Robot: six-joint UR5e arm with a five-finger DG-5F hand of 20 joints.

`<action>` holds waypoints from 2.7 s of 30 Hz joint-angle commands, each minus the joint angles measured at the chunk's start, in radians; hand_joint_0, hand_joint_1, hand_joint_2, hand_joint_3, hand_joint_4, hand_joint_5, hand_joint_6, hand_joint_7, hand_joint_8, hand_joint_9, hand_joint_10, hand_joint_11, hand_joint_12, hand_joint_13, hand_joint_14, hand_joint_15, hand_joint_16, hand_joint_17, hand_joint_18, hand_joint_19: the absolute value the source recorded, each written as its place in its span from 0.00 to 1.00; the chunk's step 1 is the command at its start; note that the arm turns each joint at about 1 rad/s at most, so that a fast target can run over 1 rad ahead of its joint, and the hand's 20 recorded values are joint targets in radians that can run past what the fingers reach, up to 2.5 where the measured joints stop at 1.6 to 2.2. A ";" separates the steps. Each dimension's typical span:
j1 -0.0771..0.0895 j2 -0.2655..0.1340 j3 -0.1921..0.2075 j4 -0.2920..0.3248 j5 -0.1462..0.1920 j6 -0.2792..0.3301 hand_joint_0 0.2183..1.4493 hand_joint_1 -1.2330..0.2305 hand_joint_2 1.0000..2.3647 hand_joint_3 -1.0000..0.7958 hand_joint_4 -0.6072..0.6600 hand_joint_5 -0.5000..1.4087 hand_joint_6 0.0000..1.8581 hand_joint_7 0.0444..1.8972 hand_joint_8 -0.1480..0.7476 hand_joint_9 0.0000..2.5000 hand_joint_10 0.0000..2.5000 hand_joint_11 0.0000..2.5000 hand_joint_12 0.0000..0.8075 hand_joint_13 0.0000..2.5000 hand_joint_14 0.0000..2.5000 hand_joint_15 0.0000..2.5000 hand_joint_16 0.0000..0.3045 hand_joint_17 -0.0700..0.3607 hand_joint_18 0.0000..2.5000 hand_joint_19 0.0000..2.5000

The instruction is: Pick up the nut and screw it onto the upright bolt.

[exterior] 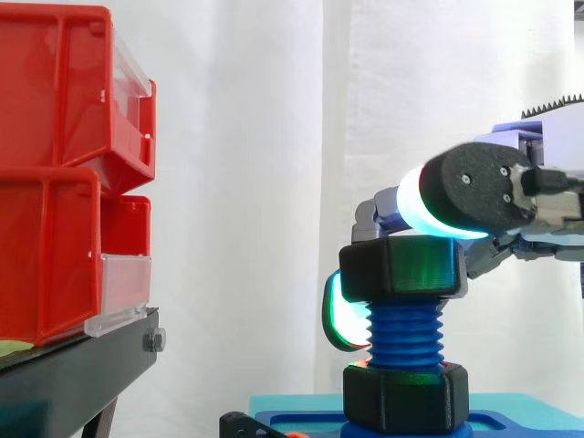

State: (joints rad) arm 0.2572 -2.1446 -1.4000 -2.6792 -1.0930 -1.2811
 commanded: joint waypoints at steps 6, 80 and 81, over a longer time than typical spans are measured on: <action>-0.001 0.008 0.001 -0.005 -0.021 0.005 0.22 0.85 0.00 0.28 0.59 0.28 0.27 0.75 0.49 0.40 0.00 0.03 0.39 0.26 0.00 0.00 0.13 0.36 0.23 0.00; -0.016 0.011 0.030 0.082 -0.145 -0.103 0.17 0.86 0.00 0.28 0.55 0.15 0.27 0.29 0.39 0.05 0.00 0.00 0.46 0.00 0.00 0.00 0.17 0.44 0.00 0.00; -0.018 -0.012 0.032 0.081 -0.146 -0.087 0.17 0.87 0.00 0.28 0.55 0.15 0.27 0.29 0.39 0.05 0.00 0.00 0.46 0.00 0.00 0.00 0.17 0.44 0.00 0.00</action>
State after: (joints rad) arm 0.2423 -2.1269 -1.3696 -2.5905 -1.2359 -1.3865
